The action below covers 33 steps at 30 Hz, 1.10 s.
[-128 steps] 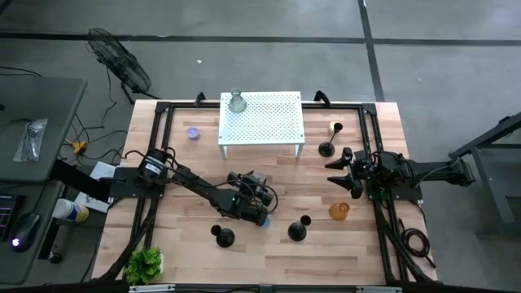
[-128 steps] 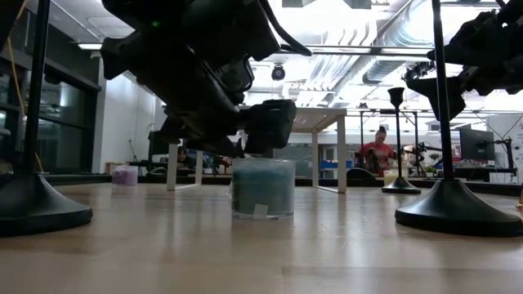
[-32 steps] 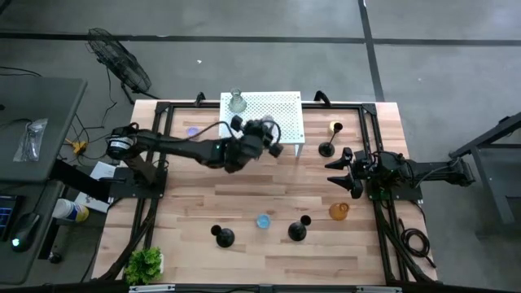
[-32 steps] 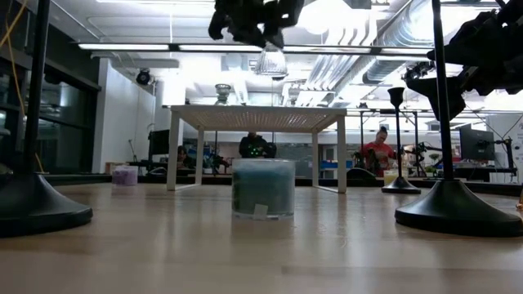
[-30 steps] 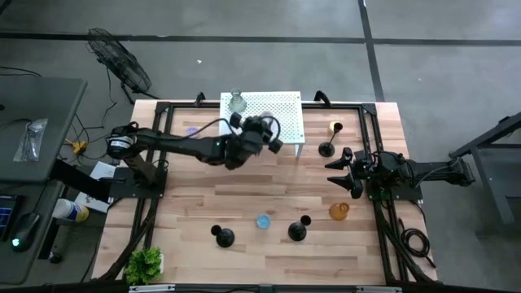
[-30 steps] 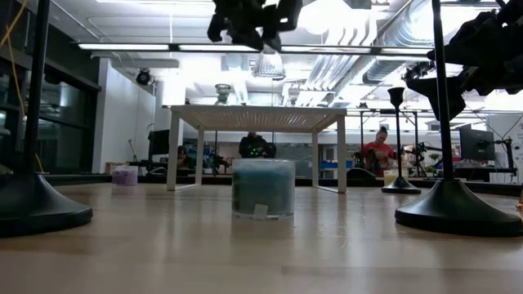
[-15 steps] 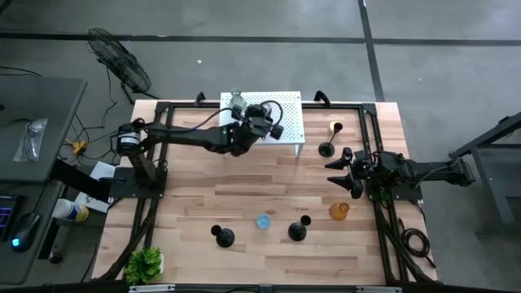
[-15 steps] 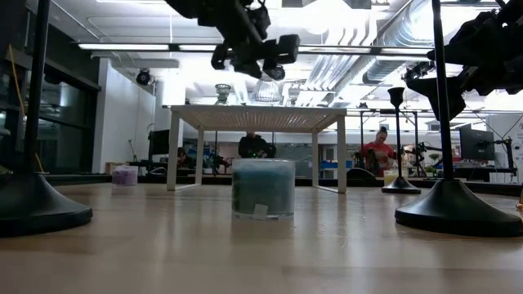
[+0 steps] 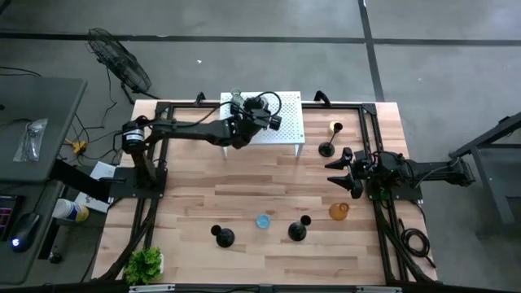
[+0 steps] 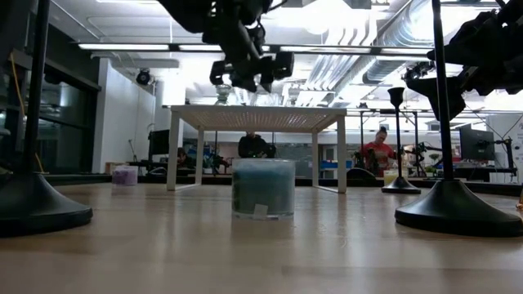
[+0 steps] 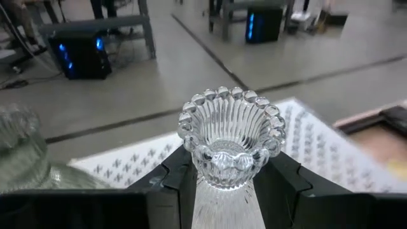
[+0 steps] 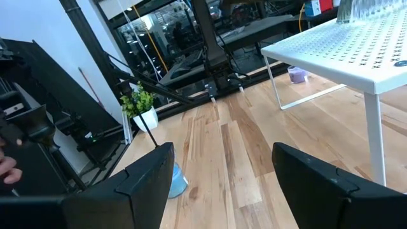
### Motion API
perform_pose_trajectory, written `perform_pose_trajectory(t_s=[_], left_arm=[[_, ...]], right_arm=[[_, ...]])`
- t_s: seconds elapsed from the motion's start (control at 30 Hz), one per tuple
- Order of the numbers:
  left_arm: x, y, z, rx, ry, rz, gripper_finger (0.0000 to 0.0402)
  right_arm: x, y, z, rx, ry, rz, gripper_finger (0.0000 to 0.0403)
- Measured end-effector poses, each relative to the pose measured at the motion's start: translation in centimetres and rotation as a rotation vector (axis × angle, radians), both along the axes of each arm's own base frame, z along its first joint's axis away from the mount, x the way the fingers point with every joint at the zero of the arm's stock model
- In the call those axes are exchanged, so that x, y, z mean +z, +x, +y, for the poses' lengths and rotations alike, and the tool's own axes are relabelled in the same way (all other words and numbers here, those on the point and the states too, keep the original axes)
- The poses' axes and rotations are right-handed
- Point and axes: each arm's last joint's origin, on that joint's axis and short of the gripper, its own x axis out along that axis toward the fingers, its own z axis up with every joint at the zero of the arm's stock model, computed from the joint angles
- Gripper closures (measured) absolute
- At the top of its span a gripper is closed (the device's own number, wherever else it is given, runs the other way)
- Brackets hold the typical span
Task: Pick & Place candle stick holders
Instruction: Put the transparent glass candle holder on the shelf aligned with the other glass candle holder
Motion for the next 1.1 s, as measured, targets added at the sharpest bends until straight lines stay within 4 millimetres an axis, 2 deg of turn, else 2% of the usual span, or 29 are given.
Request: perform_pose_trajectory(t_s=[0.17,0.6,1.1], left_arm=[[-0.7,0.1,0.4,0.031,0.004,0.019,0.0285],[-0.7,-0.3,1.0,0.153,0.031,-0.016,0.0285],[-1.1,-0.2,1.7,0.181,0.028,-0.023,0.0285]], right_arm=[[0.0,0.0,0.0,0.000,0.000,0.000,0.0143],[0.0,0.0,0.0,0.000,0.000,0.000,0.0143],[0.0,0.0,0.0,0.000,0.000,0.000,0.0143]])
